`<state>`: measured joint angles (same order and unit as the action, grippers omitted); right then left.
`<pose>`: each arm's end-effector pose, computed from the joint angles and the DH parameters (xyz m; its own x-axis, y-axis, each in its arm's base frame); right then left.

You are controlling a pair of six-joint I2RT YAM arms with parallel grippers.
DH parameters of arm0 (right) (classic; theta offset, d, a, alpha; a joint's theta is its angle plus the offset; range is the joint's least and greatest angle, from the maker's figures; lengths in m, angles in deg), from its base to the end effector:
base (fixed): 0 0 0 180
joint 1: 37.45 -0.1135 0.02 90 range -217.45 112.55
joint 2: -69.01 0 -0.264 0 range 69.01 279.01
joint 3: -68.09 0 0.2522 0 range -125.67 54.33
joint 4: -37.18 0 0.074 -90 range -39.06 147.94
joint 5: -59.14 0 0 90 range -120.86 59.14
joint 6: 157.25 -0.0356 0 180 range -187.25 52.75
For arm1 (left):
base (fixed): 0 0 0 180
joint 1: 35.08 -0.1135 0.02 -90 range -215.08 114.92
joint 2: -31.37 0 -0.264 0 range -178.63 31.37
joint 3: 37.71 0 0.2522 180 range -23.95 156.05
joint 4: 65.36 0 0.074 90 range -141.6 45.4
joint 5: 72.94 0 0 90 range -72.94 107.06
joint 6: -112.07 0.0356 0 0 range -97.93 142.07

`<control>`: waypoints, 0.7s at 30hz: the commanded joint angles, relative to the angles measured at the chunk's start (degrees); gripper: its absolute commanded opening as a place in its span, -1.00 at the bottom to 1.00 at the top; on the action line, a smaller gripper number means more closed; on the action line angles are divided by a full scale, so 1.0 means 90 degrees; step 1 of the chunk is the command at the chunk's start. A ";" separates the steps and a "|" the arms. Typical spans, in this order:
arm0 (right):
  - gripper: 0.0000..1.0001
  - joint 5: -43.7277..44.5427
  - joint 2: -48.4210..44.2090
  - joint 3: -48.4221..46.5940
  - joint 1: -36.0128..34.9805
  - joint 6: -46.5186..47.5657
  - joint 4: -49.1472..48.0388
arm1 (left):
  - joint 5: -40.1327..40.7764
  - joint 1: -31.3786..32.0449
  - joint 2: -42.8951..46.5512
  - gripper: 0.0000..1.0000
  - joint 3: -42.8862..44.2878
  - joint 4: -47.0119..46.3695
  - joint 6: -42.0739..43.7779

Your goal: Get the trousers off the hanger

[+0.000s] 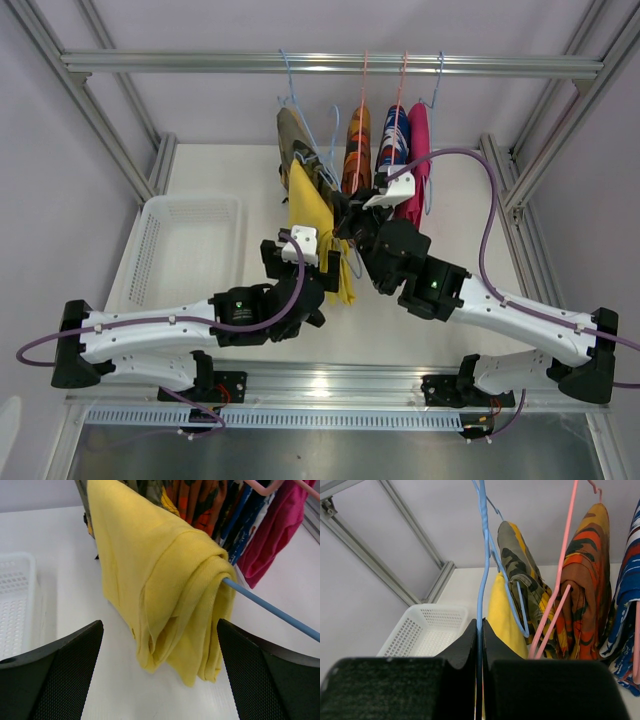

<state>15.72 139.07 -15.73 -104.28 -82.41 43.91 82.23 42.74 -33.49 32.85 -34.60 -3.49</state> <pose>0.1311 0.2405 0.4337 -0.0446 0.3526 -0.9347 -0.3487 0.8713 0.3454 0.0821 -0.2272 0.3399 -0.1829 -0.0114 -0.9831 0.1753 0.9835 -0.0441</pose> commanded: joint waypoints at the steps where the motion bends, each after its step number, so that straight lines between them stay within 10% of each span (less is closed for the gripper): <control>1: -1.00 0.0097 -0.0402 -0.0272 0.0120 -0.0327 -0.0899 | -0.0452 -0.0014 0.0146 0.99 0.0105 -0.0335 -0.0197; 21: -1.00 -0.0137 -0.0480 -0.0282 0.0130 -0.0630 -0.0713 | -0.0385 -0.0356 -0.0245 0.99 -0.0051 0.0133 -0.0675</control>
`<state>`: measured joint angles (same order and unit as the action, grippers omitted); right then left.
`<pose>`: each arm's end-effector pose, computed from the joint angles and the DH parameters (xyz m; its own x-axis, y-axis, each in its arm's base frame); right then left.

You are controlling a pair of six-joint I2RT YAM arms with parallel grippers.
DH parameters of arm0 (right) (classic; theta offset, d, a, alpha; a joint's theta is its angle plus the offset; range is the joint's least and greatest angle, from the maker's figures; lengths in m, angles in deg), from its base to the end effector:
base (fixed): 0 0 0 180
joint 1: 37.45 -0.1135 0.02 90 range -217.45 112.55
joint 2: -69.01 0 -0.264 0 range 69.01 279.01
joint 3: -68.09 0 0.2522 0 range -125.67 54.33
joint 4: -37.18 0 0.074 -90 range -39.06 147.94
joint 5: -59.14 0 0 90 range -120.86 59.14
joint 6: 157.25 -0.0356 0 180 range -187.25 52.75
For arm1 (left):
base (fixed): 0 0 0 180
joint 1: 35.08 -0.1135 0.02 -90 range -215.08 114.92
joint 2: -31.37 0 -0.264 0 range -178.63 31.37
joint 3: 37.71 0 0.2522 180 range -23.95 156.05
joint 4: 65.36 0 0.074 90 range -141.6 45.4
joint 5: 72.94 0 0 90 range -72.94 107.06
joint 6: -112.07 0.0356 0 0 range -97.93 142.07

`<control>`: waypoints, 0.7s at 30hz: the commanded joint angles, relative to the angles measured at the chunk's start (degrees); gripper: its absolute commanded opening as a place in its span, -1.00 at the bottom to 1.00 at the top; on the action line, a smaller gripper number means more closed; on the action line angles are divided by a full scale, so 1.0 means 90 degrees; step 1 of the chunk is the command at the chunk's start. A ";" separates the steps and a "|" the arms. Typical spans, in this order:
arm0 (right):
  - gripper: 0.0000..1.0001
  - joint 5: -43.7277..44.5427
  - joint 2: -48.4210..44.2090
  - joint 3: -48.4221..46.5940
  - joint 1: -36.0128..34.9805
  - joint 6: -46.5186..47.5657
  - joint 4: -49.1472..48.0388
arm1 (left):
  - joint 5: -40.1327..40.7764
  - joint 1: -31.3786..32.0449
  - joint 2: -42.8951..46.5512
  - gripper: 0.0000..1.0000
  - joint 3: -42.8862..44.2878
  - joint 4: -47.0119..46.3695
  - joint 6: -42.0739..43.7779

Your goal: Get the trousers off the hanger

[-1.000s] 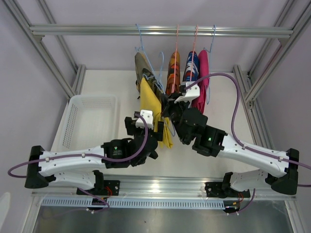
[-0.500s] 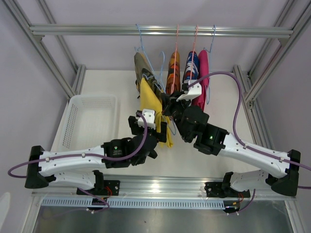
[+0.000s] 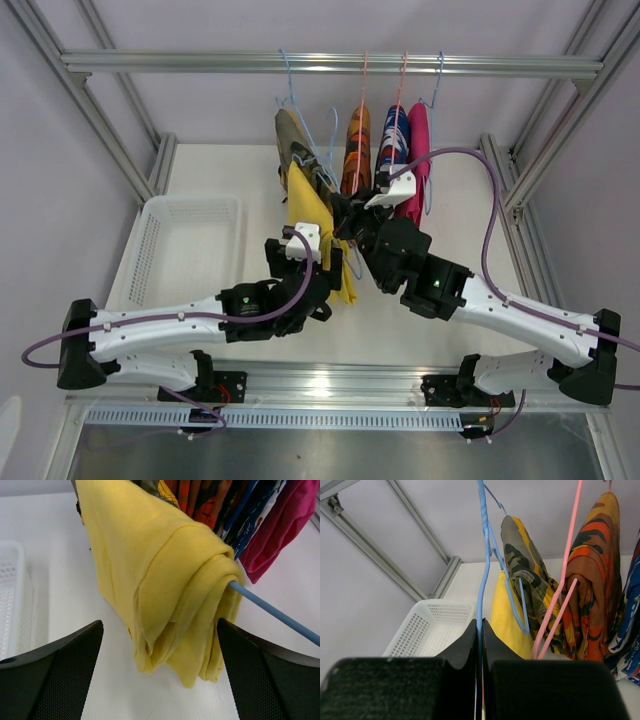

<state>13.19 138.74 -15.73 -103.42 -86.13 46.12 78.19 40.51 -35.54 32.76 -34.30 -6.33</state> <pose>0.1335 0.2387 0.4315 -0.0866 0.3769 -0.9222 -0.3661 0.8488 0.3813 0.0922 -0.2335 0.3299 -0.2316 -0.0216 -0.9726 0.1867 0.9802 -0.0662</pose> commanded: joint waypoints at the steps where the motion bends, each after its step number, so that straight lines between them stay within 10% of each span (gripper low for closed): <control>1: -1.00 0.0154 -0.0453 -0.0282 0.0036 -0.0217 -0.0959 | 0.0064 -0.0118 -0.0007 0.99 -0.0060 0.0099 -0.0389; 21: -1.00 -0.0109 -0.0609 0.0030 -0.0101 -0.0686 -0.0861 | 0.0415 -0.0362 -0.0123 0.99 -0.0324 -0.0310 -0.0457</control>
<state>11.42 137.13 -14.55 -103.77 -89.45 46.86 78.89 38.00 -36.15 30.14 -33.73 -9.02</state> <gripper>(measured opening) 0.032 0.994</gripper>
